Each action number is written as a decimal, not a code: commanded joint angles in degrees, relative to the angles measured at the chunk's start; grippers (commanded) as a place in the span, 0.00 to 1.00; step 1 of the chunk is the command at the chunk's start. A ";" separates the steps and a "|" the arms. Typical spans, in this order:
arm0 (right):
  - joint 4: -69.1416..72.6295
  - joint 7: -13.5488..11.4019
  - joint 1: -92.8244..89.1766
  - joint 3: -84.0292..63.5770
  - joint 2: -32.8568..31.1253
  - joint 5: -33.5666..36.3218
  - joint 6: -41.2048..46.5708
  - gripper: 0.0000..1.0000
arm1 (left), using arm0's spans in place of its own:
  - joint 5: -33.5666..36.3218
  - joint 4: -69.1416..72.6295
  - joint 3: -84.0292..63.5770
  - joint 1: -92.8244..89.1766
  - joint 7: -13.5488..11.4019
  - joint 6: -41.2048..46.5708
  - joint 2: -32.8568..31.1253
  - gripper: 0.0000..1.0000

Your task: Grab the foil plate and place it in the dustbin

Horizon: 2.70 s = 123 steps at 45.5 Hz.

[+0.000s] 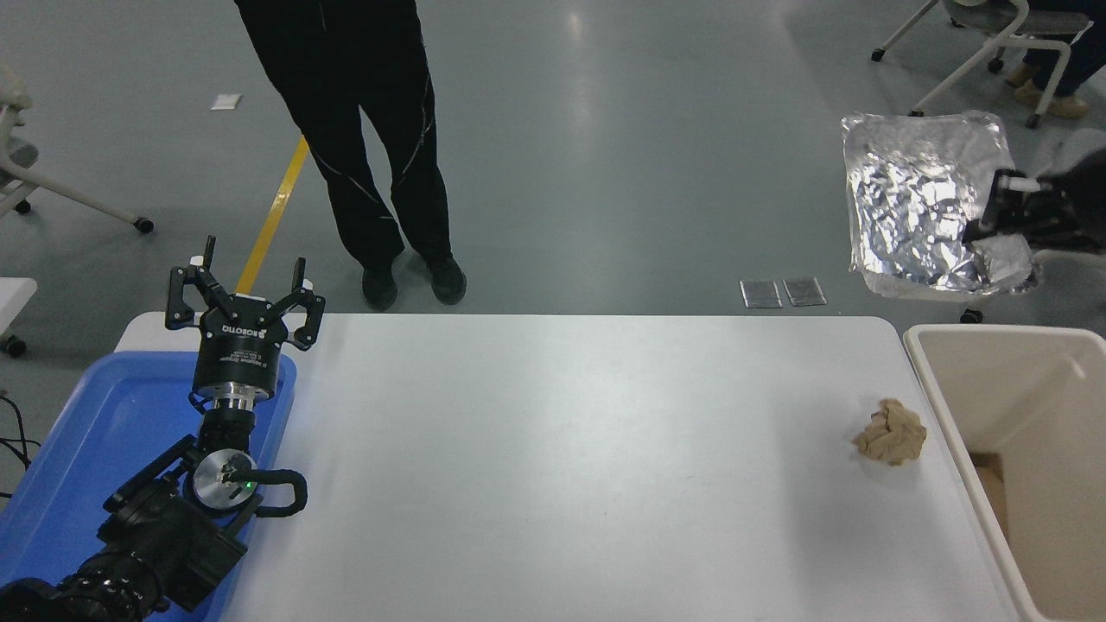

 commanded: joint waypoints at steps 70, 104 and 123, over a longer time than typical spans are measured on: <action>-37.60 -14.77 -53.89 33.45 17.48 26.05 -30.58 1.00 | 0.01 0.01 0.00 0.10 -0.09 -0.02 0.00 0.99; 23.47 -14.77 5.17 -7.77 13.16 10.76 -27.59 1.00 | 0.01 0.01 0.00 0.01 0.00 -0.11 -0.09 0.99; 55.82 -14.77 36.90 -12.69 27.05 11.64 -7.58 1.00 | 0.01 0.01 0.00 0.01 0.00 -0.11 -0.09 0.99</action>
